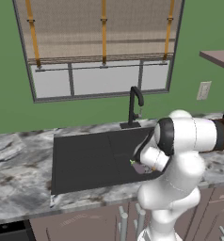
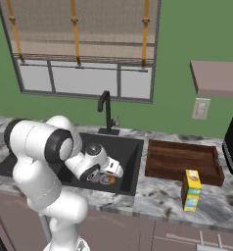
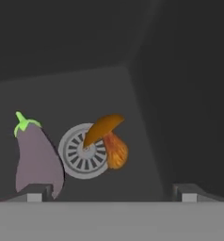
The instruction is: Pick up all produce items and place them in the sink. Turn on the sink faucet to wash them. Then turn the sink off and put them in the tray.
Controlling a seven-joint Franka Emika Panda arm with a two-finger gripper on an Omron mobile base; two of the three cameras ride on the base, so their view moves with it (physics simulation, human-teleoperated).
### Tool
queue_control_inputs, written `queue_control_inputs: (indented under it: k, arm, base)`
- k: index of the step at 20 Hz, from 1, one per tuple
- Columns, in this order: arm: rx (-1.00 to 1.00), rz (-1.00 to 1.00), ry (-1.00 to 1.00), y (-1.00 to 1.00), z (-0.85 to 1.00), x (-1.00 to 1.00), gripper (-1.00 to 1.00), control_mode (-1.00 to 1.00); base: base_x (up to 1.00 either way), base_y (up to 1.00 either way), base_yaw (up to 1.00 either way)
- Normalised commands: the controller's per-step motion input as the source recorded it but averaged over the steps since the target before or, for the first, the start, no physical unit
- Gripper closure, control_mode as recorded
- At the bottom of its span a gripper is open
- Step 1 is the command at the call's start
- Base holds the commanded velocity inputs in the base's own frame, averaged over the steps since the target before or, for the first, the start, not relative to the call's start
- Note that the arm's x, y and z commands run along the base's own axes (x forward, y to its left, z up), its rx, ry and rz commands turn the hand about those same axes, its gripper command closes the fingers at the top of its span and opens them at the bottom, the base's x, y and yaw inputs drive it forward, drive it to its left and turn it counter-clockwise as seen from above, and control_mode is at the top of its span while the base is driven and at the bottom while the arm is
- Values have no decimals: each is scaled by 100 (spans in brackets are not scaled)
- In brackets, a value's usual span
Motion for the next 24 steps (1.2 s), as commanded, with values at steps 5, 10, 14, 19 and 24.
queue_control_inputs:
  k: [5, 10, 14, 19, 24]
  arm:
    - [0, 0, 4, 0, 88, 3, -100, -100]
    - [1, 0, 7, 0, 95, 0, -100, -100]
    - [1, 0, 5, 0, 89, 0, -100, -100]
    - [6, 0, 2, -3, 55, -4, -100, -100]
    - [16, 1, 0, -20, 9, -2, -100, -100]
  base:
    - [0, 0, 0]
    - [0, 0, 0]
    - [0, 0, 0]
    - [0, 0, 0]
    - [0, 0, 0]
